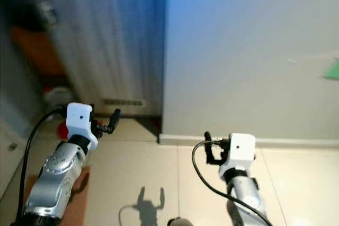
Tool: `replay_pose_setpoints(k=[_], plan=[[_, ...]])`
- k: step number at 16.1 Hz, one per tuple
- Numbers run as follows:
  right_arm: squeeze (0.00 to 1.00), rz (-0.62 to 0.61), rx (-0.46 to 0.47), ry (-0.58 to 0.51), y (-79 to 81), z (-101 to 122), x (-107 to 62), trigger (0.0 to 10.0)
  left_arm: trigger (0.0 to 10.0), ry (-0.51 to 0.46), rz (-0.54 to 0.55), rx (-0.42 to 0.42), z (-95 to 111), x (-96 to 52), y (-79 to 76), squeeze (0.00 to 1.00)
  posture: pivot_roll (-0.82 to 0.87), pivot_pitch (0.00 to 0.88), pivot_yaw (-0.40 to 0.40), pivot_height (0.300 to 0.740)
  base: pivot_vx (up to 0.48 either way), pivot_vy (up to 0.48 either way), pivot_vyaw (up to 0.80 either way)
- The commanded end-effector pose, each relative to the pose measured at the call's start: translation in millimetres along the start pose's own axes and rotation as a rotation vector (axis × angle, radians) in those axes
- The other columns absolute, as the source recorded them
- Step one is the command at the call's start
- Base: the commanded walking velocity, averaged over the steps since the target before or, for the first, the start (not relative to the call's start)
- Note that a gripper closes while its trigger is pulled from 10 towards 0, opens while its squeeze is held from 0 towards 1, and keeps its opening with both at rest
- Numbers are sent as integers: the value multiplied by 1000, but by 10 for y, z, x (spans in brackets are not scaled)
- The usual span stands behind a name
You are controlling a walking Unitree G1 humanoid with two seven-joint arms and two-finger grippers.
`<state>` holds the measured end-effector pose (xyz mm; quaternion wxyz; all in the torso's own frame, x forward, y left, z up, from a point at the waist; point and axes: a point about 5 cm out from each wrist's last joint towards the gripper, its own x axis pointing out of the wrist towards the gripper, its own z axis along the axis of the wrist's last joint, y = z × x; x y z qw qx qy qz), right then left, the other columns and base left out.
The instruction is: Hang keys on a hook
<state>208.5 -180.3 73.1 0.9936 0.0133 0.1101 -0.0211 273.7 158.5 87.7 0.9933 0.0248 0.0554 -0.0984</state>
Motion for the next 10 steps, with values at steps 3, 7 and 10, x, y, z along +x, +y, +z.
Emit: replay_pose_setpoints(k=[3, 7, 10], plan=[[1000, 22, -42, -33, -74, 120, -56, 10000, 10000, -15, 36, 28, 4, 1, 89, 1000, -153, 0, 4, 740, 0, 0, -800], [1000, 203, -34, -14, 246, 146, 158, 10000, 10000, -11, 144, 148, -10, -220, 218, 0, -2, 0, -132, 740, 0, 0, -800], [1000, 285, -41, -8, 378, 138, 276, 10000, 10000, 19, 200, 205, -40, -486, 318, 0, 52, 0, -159, 740, 0, 0, -800]])
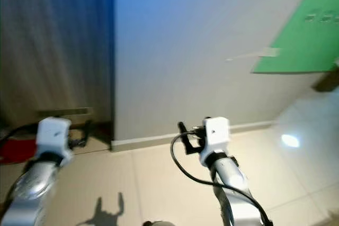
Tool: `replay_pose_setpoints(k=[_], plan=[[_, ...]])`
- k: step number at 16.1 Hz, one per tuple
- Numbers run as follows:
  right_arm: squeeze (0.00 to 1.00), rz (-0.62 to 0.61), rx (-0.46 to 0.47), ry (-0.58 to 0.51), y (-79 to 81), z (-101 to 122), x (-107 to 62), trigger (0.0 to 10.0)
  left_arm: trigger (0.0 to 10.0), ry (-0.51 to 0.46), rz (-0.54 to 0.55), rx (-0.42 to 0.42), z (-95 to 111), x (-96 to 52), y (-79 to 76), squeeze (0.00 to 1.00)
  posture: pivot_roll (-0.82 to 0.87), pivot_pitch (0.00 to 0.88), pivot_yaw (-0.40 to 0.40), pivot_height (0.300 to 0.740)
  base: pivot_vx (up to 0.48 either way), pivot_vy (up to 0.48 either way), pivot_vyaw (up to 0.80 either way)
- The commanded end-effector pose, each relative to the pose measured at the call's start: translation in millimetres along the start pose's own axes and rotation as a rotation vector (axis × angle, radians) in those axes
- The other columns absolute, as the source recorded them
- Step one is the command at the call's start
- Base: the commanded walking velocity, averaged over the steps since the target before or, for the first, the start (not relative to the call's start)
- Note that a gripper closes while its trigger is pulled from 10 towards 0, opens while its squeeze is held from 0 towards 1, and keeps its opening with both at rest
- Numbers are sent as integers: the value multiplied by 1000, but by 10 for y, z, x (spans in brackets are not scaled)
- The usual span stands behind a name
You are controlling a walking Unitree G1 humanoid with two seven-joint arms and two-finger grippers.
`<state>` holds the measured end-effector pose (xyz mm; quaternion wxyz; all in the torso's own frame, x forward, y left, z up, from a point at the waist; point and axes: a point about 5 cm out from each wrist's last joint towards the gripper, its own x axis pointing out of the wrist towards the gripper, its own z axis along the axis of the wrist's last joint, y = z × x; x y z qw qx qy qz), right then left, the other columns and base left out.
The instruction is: Hang keys on a hook
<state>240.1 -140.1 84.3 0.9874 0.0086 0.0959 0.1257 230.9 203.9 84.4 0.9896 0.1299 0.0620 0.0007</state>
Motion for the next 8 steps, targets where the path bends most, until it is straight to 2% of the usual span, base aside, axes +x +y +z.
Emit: replay_pose_setpoints(k=[1, 2, 3, 4, 5, 6, 8], plan=[[1000, -19, 18, 15, -53, -34, 10, 10000, 10000, -39, -7, 21, 95, -8, -15, 0, 55, 1, -155, 740, 0, 0, -800], [1000, -35, 30, 17, -55, -45, 15, 10000, 10000, -45, -14, 17, 111, 19, -23, 0, 47, 5, -142, 740, 0, 0, -800], [1000, -64, 35, 27, -41, -85, 8, 10000, 10000, -65, -37, -3, 126, 160, -119, 0, 9, 0, -95, 740, 0, 0, -800], [1000, -74, 38, 27, -41, -99, 0, 10000, 10000, -67, -30, -35, 126, 203, -162, 0, -2, 0, -82, 740, 0, 0, -800], [1000, -110, 41, 32, -70, -130, -39, 10000, 10000, -55, -45, -62, 131, 270, -269, 0, -28, 0, -54, 740, 0, 0, -800], [1000, -148, 46, 36, -109, -153, -86, 10000, 10000, -53, -72, -36, 164, 305, -342, 0, -48, 0, -31, 740, 0, 0, -800], [1000, -193, 50, 40, -159, -174, -139, 10000, 10000, -60, -78, -19, 201, 334, -371, 0, -61, 0, -17, 740, 0, 0, -800]])
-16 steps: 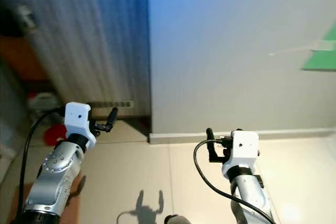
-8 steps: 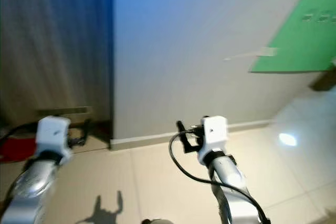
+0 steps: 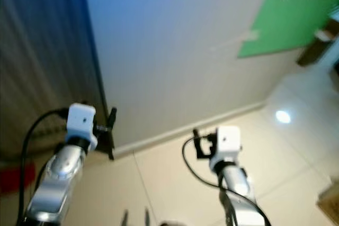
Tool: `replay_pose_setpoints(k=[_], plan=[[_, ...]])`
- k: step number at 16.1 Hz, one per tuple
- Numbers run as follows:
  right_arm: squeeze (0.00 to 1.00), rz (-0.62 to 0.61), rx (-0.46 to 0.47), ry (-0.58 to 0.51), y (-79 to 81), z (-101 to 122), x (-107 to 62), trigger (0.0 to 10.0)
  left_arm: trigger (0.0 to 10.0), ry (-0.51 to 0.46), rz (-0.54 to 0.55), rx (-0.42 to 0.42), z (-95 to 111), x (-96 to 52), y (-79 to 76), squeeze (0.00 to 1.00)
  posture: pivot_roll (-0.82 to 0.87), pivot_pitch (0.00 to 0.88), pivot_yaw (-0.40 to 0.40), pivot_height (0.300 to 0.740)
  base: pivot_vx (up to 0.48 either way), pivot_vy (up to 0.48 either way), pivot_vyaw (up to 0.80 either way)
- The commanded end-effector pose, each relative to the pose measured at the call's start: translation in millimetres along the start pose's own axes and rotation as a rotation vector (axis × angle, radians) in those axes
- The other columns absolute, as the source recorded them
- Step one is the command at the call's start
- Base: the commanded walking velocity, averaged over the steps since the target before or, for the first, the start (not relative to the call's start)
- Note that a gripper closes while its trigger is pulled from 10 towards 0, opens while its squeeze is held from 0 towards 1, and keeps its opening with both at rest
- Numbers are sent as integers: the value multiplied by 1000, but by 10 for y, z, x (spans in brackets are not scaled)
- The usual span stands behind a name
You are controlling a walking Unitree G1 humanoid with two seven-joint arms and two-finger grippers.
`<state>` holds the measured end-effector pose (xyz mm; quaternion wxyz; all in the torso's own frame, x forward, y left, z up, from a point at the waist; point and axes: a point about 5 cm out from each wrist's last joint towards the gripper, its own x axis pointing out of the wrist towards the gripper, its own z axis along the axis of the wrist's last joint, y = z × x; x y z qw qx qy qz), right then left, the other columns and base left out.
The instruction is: Hang keys on a hook
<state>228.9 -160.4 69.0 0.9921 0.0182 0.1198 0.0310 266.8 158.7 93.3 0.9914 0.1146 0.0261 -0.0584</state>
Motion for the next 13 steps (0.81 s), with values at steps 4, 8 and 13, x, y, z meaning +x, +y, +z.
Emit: replay_pose_setpoints(k=[4, 8, 13], plan=[[1000, -53, -17, -23, -73, 38, -44, 10000, 10000, -57, -68, -15, 106, 65, -2, 0, -96, 0, 10, 740, 0, 0, -200], [231, -72, -17, -34, -36, 60, -39, 10000, 10000, -141, -71, -29, 198, 89, -36, 0, -119, 0, 13, 740, 0, 0, -600], [0, -89, -37, -33, -87, 50, -71, 10000, 10000, -173, -130, -52, 202, 55, -120, 0, -124, 0, 3, 740, 0, 0, -800]])
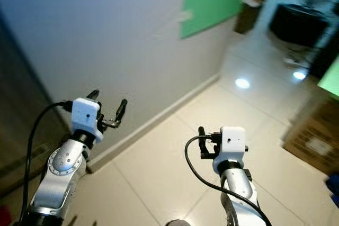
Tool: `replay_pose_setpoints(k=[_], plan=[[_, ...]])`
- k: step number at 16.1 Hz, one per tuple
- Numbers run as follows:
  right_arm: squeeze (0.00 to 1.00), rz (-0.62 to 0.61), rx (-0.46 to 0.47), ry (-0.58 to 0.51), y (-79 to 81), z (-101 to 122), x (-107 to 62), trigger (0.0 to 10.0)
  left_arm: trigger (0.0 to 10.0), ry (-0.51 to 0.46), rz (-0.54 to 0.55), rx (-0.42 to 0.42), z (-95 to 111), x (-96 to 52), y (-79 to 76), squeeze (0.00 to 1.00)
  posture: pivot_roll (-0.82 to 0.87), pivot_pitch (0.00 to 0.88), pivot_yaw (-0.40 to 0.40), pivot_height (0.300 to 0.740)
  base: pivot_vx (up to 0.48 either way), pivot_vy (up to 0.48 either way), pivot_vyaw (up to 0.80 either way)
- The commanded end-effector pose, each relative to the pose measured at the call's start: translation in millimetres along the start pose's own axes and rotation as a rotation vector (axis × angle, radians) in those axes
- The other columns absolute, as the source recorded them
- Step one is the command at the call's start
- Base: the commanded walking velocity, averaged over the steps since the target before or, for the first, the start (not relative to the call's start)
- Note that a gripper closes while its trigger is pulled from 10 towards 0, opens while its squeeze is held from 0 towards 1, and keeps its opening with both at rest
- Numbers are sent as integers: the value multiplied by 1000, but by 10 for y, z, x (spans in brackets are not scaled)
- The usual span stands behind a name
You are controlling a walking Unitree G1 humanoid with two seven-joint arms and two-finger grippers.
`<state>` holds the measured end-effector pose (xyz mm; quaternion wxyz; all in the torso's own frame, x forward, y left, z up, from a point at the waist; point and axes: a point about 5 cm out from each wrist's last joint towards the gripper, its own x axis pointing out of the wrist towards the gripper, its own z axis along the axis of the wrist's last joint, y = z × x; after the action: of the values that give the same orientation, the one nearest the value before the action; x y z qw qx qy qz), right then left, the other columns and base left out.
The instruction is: Hang keys on a hook
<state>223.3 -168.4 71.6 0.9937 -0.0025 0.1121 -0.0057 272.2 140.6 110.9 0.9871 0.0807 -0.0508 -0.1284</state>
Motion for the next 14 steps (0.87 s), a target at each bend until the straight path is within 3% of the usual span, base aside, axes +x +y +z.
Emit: replay_pose_setpoints(k=[1, 6, 14], plan=[[0, -16, -7, -19, -27, 43, -6, 10000, 10000, -9, -9, -6, -15, -18, 6, 0, -125, 0, 1, 740, 0, 0, -800], [0, -33, -34, -37, -91, 63, -54, 10000, 10000, -50, -75, -53, 22, -6, -66, 0, -143, 0, 7, 740, 175, 0, -800], [0, -64, -46, -64, -72, 72, -71, 10000, 10000, -67, -124, -27, 44, 38, -122, 0, -155, 0, 19, 740, 398, -247, -800]])
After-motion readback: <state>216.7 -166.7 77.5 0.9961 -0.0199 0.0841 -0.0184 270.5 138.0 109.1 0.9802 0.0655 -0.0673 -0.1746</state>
